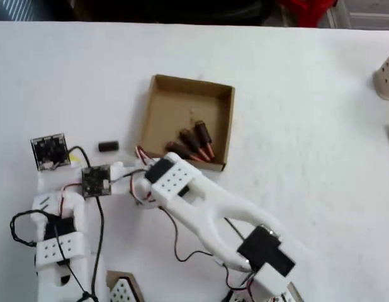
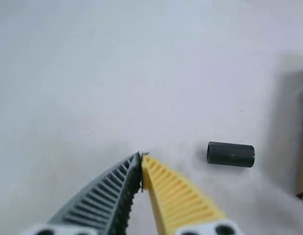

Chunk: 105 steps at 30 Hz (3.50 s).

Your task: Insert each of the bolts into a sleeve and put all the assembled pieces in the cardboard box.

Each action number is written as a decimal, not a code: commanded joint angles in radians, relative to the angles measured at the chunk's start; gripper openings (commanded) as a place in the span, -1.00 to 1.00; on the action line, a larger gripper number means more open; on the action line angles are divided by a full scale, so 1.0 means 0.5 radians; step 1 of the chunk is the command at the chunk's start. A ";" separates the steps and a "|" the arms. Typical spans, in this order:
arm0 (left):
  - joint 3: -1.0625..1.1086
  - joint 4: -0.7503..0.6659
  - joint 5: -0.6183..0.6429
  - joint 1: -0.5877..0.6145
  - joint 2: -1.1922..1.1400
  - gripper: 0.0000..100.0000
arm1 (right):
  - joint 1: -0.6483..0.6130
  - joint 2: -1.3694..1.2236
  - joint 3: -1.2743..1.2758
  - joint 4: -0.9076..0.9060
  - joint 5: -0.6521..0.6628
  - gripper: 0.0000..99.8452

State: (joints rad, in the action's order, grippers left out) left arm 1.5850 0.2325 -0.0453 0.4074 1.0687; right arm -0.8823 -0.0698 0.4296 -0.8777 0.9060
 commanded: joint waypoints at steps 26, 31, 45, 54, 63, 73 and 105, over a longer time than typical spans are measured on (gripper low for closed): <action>-0.068 -0.043 0.034 -0.002 -0.011 -0.93 | 0.226 -0.385 -0.552 -0.385 0.371 -0.63; -0.068 -0.043 0.034 -0.002 -0.011 -0.93 | 0.219 -0.453 -0.528 -0.370 0.448 -0.63; -0.064 -0.043 0.034 -0.002 -0.011 -0.93 | 0.299 -0.701 -0.752 -0.471 0.500 -0.76; -0.061 -0.043 0.034 -0.002 -0.011 -0.93 | 0.339 -0.615 -0.755 -0.594 0.571 -0.59; -0.061 -0.040 0.034 -0.002 -0.011 -0.93 | 0.339 -0.744 -0.773 -0.499 0.577 -0.59; -0.071 0.012 0.034 -0.002 -0.011 -0.93 | 0.361 -1.066 -1.231 -0.836 0.623 -0.58; -0.064 0.012 0.031 0.002 -0.011 -0.93 | 0.434 -0.910 -0.979 -0.806 0.620 -0.58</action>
State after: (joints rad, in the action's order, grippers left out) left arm 1.5896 0.2432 -0.0422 0.4120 1.0549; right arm -0.7350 -0.5271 -0.0690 -1.3257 1.2605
